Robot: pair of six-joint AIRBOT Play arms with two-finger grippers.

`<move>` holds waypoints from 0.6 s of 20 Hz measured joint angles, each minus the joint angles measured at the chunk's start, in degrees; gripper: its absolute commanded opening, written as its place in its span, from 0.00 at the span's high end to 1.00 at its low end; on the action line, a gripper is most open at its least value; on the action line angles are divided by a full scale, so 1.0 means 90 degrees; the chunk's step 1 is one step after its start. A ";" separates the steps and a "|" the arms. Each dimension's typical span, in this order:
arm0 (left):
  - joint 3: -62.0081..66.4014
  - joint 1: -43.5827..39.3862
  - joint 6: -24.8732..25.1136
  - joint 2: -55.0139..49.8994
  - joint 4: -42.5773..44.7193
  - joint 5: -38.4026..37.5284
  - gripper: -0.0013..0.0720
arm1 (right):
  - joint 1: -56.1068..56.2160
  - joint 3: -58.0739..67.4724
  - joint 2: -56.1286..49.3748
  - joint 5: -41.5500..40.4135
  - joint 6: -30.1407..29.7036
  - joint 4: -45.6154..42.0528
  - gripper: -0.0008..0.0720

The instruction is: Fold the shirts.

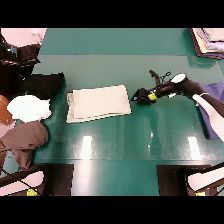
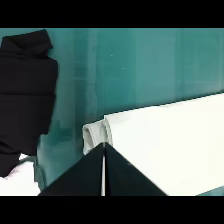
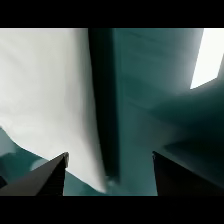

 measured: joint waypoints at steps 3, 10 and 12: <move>0.0000 0.0000 0.0007 0.0000 -0.0019 0.0012 0.95 | 0.0384 0.0379 -0.0563 -0.0075 -0.0189 0.0668 0.22; 0.0000 -0.0117 0.0010 0.0000 -0.0274 0.0015 0.95 | 0.1149 0.1991 -0.1518 -0.0046 -0.0328 0.0748 0.97; 0.0000 -0.0342 0.0010 0.0000 -0.0306 0.0015 0.95 | 0.1061 0.2305 -0.1542 0.0129 -0.0277 0.0464 0.97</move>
